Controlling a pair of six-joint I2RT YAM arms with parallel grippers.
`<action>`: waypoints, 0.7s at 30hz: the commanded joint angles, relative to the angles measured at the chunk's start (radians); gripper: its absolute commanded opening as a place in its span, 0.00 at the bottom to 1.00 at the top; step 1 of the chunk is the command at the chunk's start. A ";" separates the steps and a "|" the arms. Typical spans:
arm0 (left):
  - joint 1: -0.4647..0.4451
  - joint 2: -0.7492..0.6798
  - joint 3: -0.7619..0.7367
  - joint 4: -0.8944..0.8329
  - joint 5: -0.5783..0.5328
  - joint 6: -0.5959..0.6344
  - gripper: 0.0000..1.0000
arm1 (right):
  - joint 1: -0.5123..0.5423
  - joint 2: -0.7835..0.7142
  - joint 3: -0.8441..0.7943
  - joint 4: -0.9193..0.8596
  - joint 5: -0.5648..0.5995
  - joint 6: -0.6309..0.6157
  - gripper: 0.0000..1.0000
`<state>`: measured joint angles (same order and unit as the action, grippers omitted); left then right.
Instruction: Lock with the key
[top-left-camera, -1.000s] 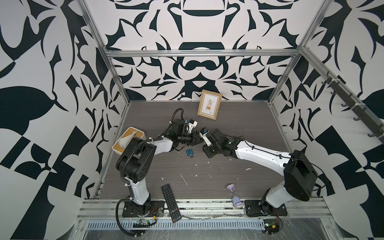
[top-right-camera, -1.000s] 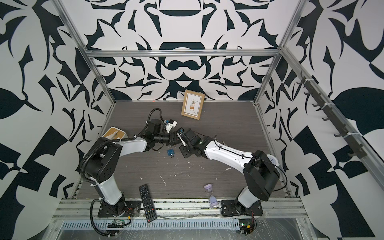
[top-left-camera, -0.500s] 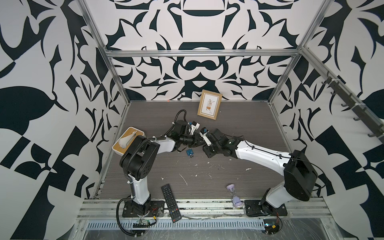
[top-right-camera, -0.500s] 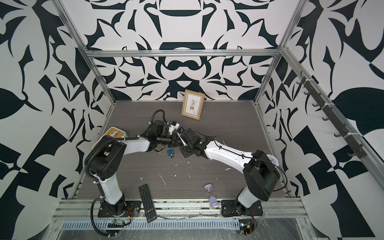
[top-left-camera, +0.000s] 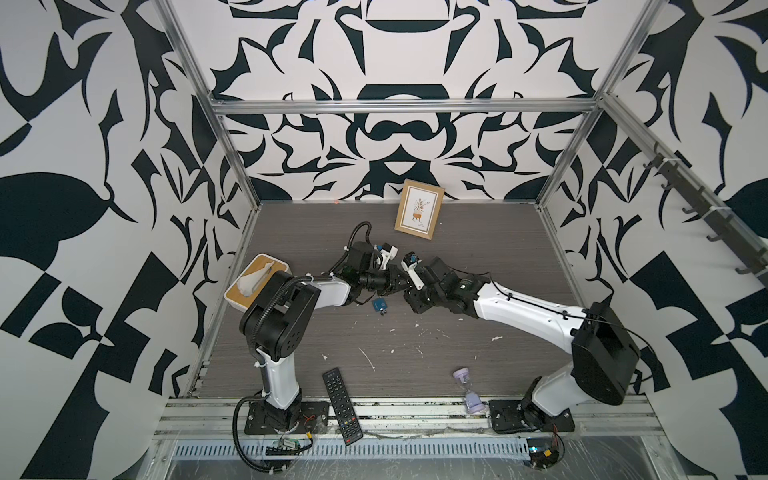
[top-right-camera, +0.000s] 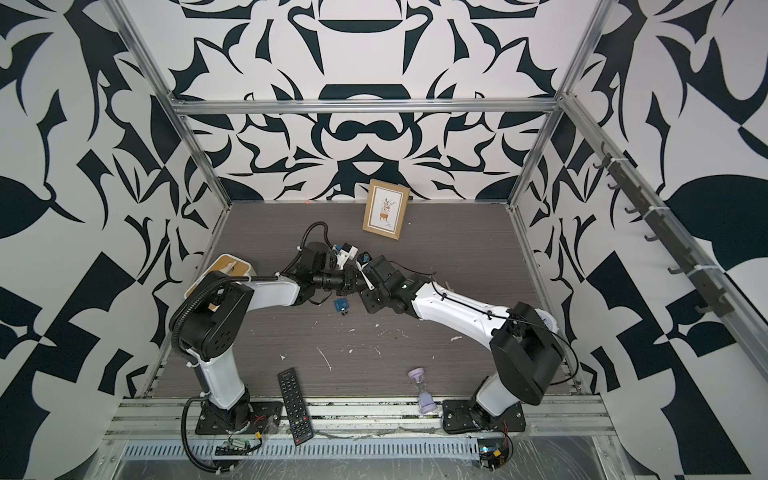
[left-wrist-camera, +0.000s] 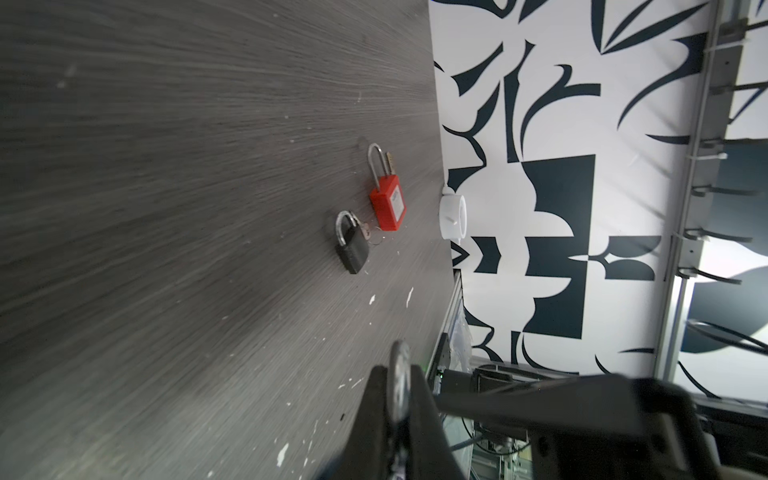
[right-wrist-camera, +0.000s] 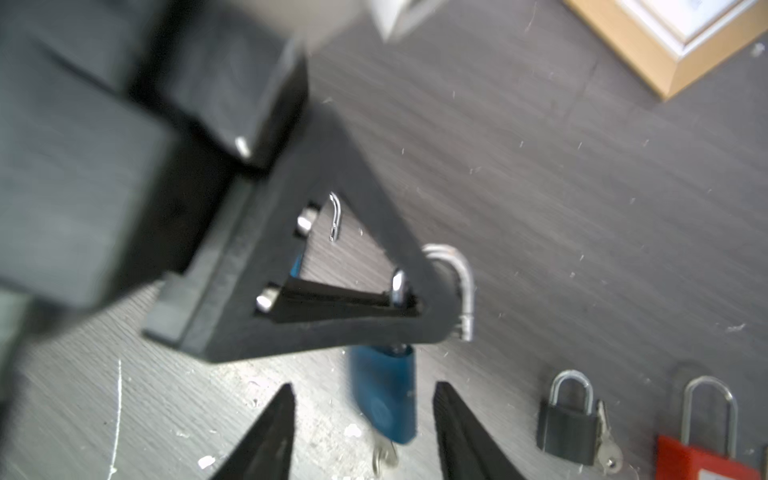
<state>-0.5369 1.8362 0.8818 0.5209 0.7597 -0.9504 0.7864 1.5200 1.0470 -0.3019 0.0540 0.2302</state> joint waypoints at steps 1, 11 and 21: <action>-0.002 -0.068 -0.085 0.217 -0.103 -0.176 0.00 | -0.088 -0.106 -0.023 0.099 -0.093 0.061 0.60; -0.004 -0.150 -0.242 0.575 -0.360 -0.471 0.00 | -0.334 -0.228 -0.121 0.251 -0.507 0.459 0.60; -0.005 -0.210 -0.223 0.522 -0.381 -0.636 0.00 | -0.264 -0.415 -0.352 0.503 -0.332 0.082 0.50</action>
<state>-0.5373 1.6943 0.6491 0.9886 0.3973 -1.5120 0.5213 1.1419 0.7624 0.0227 -0.3550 0.4572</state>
